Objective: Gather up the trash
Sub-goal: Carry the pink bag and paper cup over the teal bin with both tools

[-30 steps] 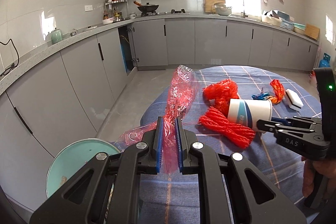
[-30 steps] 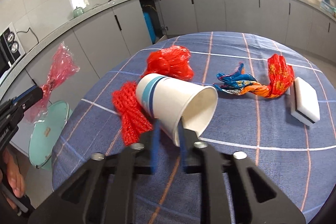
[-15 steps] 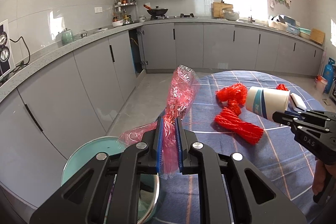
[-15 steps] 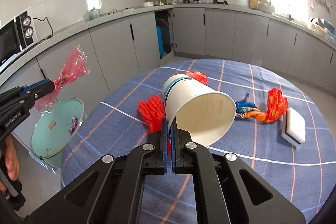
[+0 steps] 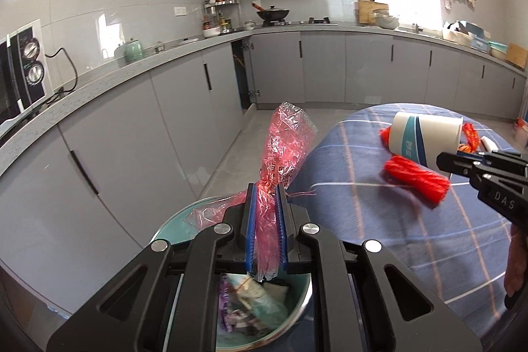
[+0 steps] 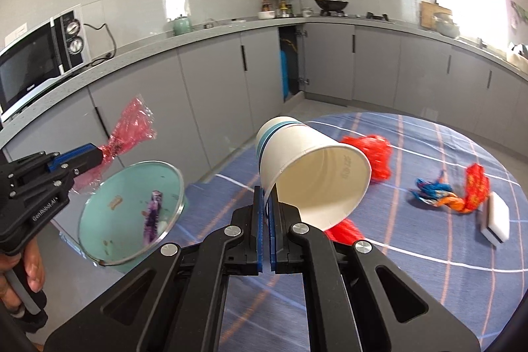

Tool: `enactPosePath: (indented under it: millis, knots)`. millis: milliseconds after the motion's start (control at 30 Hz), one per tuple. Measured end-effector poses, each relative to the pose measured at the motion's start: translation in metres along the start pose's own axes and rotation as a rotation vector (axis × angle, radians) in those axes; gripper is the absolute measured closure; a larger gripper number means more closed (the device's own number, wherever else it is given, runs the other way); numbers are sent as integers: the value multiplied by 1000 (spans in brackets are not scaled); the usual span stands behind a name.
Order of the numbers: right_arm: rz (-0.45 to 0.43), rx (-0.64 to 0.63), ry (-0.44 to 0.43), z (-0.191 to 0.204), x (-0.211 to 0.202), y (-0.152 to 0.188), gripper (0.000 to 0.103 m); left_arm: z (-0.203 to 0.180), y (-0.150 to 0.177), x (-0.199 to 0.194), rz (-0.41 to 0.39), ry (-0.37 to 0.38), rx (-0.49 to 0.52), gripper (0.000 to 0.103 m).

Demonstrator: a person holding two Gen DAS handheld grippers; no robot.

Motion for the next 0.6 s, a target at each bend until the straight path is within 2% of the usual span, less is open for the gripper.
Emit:
enactPosePath:
  millis: [600]
  knots:
    - [37,-70,-88,65,25,3,99,57,33,-6,51,-87,-50,91]
Point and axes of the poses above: each gripper's, at about its wrist camera, not at the fingertips, and x roughly the way its jaws point, z to its left, y to its underside, the point moved 9 cm from there along x, roughly the way its jaws point, and after that the axes turned 9 degrees about x, right-handed, at the moved point
